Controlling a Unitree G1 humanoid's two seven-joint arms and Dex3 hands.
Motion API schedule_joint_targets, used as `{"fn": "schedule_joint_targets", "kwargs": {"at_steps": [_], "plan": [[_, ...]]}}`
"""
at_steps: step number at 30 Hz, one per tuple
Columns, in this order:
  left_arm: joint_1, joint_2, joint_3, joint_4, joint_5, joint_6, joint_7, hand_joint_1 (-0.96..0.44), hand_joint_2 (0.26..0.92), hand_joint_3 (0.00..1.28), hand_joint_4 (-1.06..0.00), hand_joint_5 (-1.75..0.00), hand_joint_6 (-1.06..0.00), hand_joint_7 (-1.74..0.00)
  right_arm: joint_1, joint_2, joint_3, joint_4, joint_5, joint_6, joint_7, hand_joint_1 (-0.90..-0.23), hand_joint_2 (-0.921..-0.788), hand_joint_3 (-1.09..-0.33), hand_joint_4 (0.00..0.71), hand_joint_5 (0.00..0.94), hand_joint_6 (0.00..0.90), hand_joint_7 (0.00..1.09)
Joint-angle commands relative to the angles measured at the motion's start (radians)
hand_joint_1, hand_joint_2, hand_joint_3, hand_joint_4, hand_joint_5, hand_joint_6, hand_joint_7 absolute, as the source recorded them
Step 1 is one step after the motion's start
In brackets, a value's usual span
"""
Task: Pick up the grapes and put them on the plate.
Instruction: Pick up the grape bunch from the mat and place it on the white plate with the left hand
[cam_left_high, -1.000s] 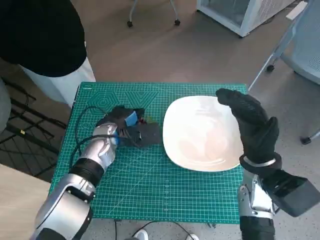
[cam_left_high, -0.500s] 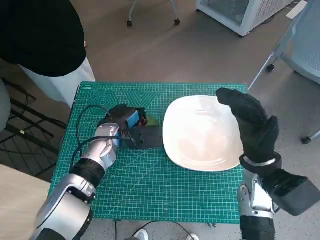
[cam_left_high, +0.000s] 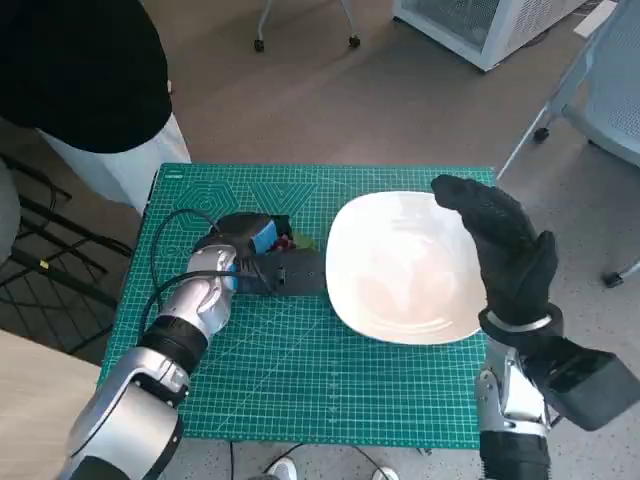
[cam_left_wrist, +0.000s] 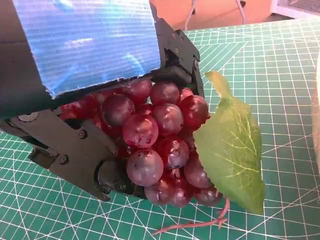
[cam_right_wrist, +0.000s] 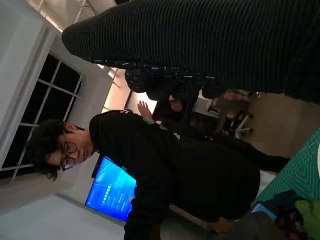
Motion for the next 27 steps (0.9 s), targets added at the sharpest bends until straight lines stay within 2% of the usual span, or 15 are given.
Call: {"fn": "schedule_joint_targets", "kwargs": {"at_steps": [1, 16, 27], "plan": [[0.037, -0.003, -0.008, 0.027, 0.001, 0.011, -0.020, 0.00, 0.921, 0.19, -0.51, -1.51, -0.56, -1.07, 0.004, 0.001, -0.001, 0.012, 0.000, 0.012, 0.003, -0.501, -0.921, -0.586, 0.250, 0.004, -0.001, 0.57], [0.030, 0.007, -0.005, -0.014, -0.002, 0.021, -0.028, 0.01, 0.921, 0.20, -0.47, -1.56, -0.58, -1.04, 0.004, 0.001, 0.000, 0.008, 0.002, 0.013, 0.004, -0.500, -0.921, -0.587, 0.250, 0.004, -0.001, 0.57], [0.056, 0.055, 0.008, -0.234, 0.004, 0.060, -0.080, 0.01, 0.921, 0.20, -0.49, -1.55, -0.57, -1.05, 0.000, 0.000, -0.001, 0.010, 0.002, 0.012, 0.004, -0.499, -0.921, -0.587, 0.250, 0.003, -0.001, 0.57]]}}
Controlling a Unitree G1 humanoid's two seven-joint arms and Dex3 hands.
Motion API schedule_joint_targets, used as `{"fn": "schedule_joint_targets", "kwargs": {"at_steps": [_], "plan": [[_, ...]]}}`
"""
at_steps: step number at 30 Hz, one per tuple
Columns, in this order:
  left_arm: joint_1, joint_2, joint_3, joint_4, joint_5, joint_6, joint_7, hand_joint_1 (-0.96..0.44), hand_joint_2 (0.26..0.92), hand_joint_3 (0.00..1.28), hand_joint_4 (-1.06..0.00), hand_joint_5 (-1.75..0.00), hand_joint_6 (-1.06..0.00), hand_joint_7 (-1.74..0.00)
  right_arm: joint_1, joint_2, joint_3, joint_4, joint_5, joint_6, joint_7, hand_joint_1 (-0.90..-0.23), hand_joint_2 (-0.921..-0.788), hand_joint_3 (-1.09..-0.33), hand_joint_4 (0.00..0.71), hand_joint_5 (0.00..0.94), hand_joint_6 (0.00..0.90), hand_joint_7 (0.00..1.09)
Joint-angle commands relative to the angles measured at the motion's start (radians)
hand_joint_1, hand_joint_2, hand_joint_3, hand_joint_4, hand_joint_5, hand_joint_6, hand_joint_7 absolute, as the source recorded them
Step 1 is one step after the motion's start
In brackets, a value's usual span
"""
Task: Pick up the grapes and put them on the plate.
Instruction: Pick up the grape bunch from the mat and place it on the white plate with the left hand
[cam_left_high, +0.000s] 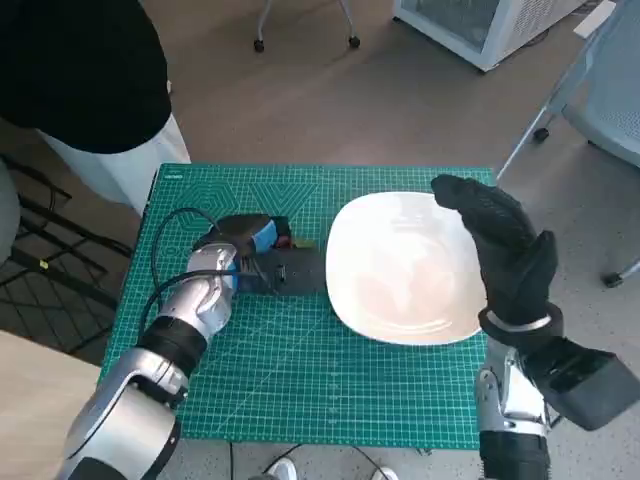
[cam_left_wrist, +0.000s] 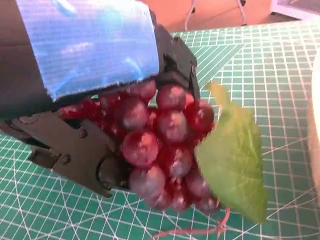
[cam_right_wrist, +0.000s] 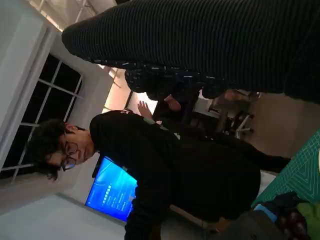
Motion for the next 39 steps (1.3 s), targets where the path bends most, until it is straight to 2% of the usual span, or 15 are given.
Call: {"fn": "schedule_joint_targets", "kwargs": {"at_steps": [1, 8, 13, 21, 25, 30, 39], "plan": [[0.026, 0.028, 0.008, -0.104, 0.008, 0.023, -0.032, 0.01, 0.921, 0.20, -0.49, -1.55, -0.57, -1.05, 0.002, 0.000, -0.001, 0.010, 0.001, 0.012, 0.004, -0.499, -0.921, -0.587, 0.250, 0.003, -0.001, 0.57], [0.045, 0.045, 0.012, -0.180, 0.013, 0.046, -0.051, 0.01, 0.920, 0.20, -0.49, -1.55, -0.56, -1.06, 0.002, 0.000, -0.001, 0.010, 0.002, 0.012, 0.005, -0.498, -0.921, -0.588, 0.250, 0.003, -0.001, 0.57], [0.090, 0.130, 0.073, -0.502, 0.022, 0.044, -0.065, 0.01, 0.921, 0.15, -0.55, -1.49, -0.62, -1.00, 0.000, 0.002, -0.002, 0.009, 0.009, 0.011, 0.009, -0.488, -0.921, -0.586, 0.252, 0.004, -0.001, 0.57], [0.140, 0.197, 0.133, -0.735, 0.030, 0.037, -0.083, 0.01, 0.921, 0.11, -0.60, -1.43, -0.66, -0.95, 0.001, 0.004, -0.004, 0.009, 0.013, 0.010, 0.008, -0.482, -0.921, -0.585, 0.255, 0.005, -0.001, 0.57], [0.155, 0.218, 0.157, -0.812, 0.038, 0.048, -0.095, 0.01, 0.921, 0.10, -0.62, -1.39, -0.66, -0.96, 0.001, 0.005, -0.005, 0.009, 0.013, 0.010, 0.006, -0.481, -0.921, -0.584, 0.256, 0.005, -0.001, 0.57], [0.179, 0.228, 0.187, -0.903, 0.057, 0.076, -0.115, 0.00, 0.921, 0.09, -0.66, -1.28, -0.62, -1.08, 0.000, 0.006, -0.008, 0.013, 0.011, 0.005, 0.003, -0.477, -0.921, -0.585, 0.256, 0.005, -0.001, 0.57], [0.201, 0.221, 0.209, -0.932, 0.070, 0.062, -0.105, 0.00, 0.921, 0.11, -0.65, -1.34, -0.61, -1.04, -0.006, 0.012, -0.012, 0.028, 0.012, -0.006, 0.006, -0.479, -0.921, -0.585, 0.257, 0.005, -0.001, 0.57]]}}
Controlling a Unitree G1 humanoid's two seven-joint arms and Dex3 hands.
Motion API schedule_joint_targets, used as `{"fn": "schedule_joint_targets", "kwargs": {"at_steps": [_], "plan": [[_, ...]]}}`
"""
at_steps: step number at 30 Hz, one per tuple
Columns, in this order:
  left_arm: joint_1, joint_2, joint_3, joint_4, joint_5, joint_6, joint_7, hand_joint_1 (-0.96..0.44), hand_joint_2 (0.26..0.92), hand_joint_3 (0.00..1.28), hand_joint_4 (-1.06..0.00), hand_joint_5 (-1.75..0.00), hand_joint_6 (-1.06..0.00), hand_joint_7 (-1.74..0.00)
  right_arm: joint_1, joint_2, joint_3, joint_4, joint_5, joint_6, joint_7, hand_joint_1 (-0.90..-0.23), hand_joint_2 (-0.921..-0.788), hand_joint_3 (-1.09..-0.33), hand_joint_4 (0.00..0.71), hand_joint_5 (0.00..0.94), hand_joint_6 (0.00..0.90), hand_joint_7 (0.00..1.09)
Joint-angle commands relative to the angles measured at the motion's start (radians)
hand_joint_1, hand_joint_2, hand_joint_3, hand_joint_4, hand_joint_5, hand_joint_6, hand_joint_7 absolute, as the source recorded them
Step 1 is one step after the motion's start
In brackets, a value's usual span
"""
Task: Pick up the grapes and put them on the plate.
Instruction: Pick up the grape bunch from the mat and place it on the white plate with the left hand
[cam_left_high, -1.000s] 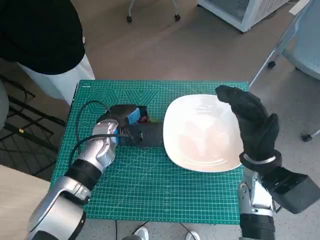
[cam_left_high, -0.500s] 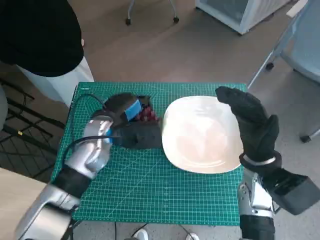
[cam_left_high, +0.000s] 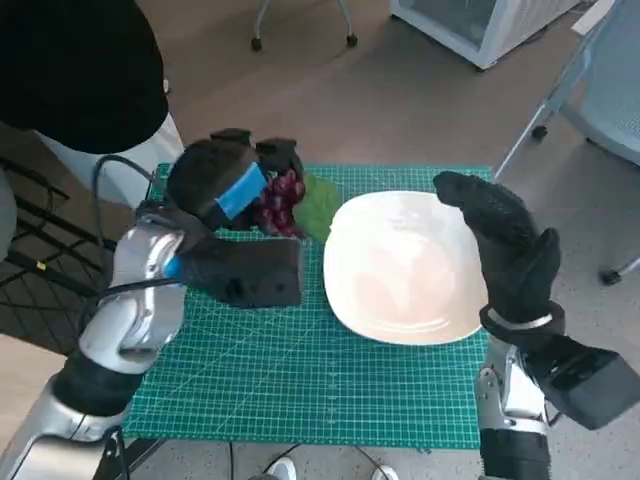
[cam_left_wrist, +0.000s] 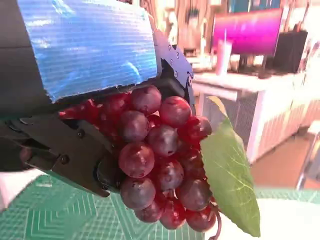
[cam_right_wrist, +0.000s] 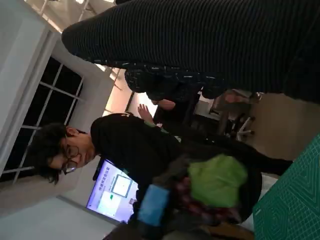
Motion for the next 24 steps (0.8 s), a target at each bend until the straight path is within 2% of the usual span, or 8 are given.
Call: {"fn": "schedule_joint_targets", "kwargs": {"at_steps": [1, 9, 15, 24], "plan": [[0.022, -0.002, 0.013, -0.005, 0.010, -0.010, 0.002, 0.00, 0.921, 0.11, -0.64, -1.35, -0.61, -1.04, 0.001, 0.008, -0.005, 0.021, 0.007, -0.004, 0.006, -0.481, -0.921, -0.585, 0.257, 0.005, -0.001, 0.57], [0.006, -0.020, 0.006, 0.015, 0.015, 0.003, -0.014, 0.00, 0.921, 0.13, -0.62, -1.38, -0.59, -1.04, 0.005, 0.009, -0.005, 0.016, 0.007, -0.005, 0.003, -0.484, -0.921, -0.582, 0.257, 0.005, -0.001, 0.57], [-0.021, -0.047, -0.009, 0.027, 0.031, 0.029, -0.046, 0.00, 0.921, 0.18, -0.53, -1.34, -0.54, -1.25, 0.006, 0.008, -0.007, 0.016, 0.007, -0.004, 0.002, -0.474, -0.921, -0.584, 0.258, 0.005, -0.001, 0.57], [-0.096, -0.138, -0.061, 0.081, 0.039, 0.036, -0.080, 0.00, 0.921, 0.18, -0.53, -1.32, -0.53, -1.29, 0.009, 0.006, -0.009, 0.005, 0.001, -0.003, -0.004, -0.471, -0.921, -0.584, 0.258, 0.004, -0.001, 0.57]]}}
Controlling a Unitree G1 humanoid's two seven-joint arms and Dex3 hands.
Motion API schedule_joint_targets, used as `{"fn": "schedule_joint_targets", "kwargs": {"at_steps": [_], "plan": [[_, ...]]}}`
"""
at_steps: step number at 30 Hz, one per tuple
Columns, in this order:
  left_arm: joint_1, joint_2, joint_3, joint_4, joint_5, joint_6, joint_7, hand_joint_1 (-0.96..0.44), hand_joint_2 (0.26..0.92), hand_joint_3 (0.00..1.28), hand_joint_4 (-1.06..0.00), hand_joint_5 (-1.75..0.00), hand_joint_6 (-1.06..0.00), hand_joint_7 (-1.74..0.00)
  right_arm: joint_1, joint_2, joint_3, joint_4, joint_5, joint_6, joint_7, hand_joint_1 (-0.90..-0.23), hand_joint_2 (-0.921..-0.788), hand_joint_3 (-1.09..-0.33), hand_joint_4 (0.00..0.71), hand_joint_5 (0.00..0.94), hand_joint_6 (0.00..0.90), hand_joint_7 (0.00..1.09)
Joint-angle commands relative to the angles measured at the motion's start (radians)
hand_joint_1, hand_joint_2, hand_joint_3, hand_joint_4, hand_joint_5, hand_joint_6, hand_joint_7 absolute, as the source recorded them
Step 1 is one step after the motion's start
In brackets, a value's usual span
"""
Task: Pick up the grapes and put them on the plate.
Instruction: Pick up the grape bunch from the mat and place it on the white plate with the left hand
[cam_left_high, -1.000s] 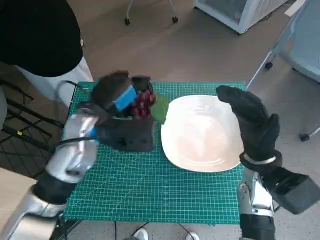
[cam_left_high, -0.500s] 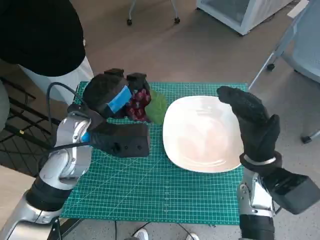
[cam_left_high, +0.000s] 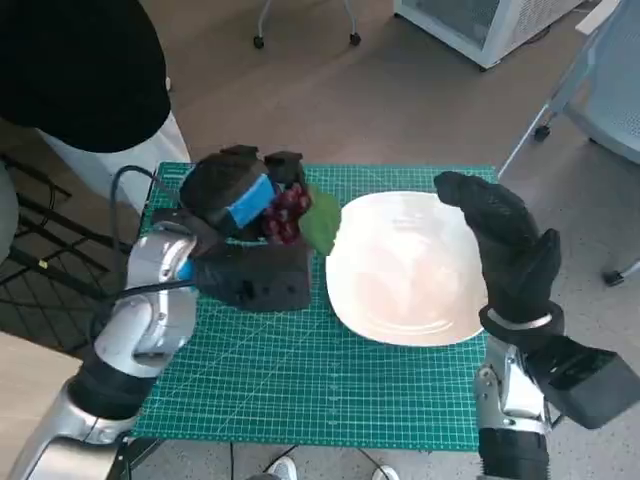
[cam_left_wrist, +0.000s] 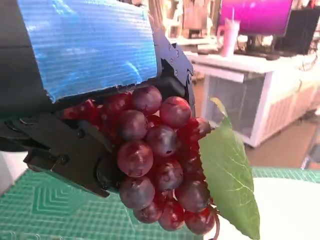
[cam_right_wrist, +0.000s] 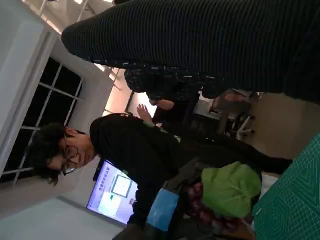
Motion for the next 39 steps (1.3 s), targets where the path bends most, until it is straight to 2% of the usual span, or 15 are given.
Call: {"fn": "schedule_joint_targets", "kwargs": {"at_steps": [1, 5, 9, 13, 21, 27, 39], "plan": [[-0.076, -0.064, -0.043, 0.040, 0.018, -0.007, -0.007, 0.00, 0.921, 0.17, -0.54, -1.33, -0.55, -1.26, 0.010, 0.002, -0.004, -0.001, 0.002, 0.004, -0.004, -0.471, -0.921, -0.584, 0.258, 0.004, -0.001, 0.57], [-0.114, -0.103, -0.079, 0.087, 0.020, -0.043, 0.002, 0.00, 0.921, 0.13, -0.59, -1.39, -0.61, -1.07, 0.013, 0.000, -0.006, -0.006, 0.003, 0.004, -0.003, -0.473, -0.921, -0.581, 0.259, 0.005, -0.001, 0.57], [-0.162, -0.145, -0.109, 0.158, 0.016, -0.081, 0.010, 0.00, 0.921, 0.13, -0.58, -1.43, -0.63, -1.01, 0.019, -0.003, -0.009, -0.013, 0.006, 0.005, -0.001, -0.475, -0.921, -0.578, 0.261, 0.005, -0.001, 0.57], [-0.223, -0.198, -0.133, 0.250, 0.009, -0.109, 0.009, 0.00, 0.920, 0.14, -0.55, -1.45, -0.64, -1.01, 0.026, -0.006, -0.013, -0.021, 0.008, 0.006, 0.001, -0.475, -0.921, -0.575, 0.262, 0.006, 0.000, 0.57], [-0.298, -0.290, -0.162, 0.380, -0.002, -0.130, 0.010, 0.00, 0.920, 0.13, -0.59, -1.41, -0.61, -1.05, 0.046, -0.013, -0.023, -0.042, 0.018, 0.006, 0.005, -0.473, -0.921, -0.569, 0.264, 0.006, 0.004, 0.56], [-0.330, -0.328, -0.177, 0.448, -0.005, -0.158, 0.015, 0.00, 0.921, 0.16, -0.52, -1.48, -0.61, -1.04, 0.056, -0.018, -0.033, -0.045, 0.020, -0.001, 0.005, -0.471, -0.921, -0.565, 0.264, 0.006, 0.009, 0.56], [-0.379, -0.377, -0.206, 0.559, -0.001, -0.178, 0.010, 0.00, 0.921, 0.19, -0.52, -1.47, -0.55, -1.11, 0.068, -0.015, -0.052, -0.037, -0.004, -0.037, -0.016, -0.475, -0.921, -0.561, 0.273, 0.004, 0.057, 0.48]]}}
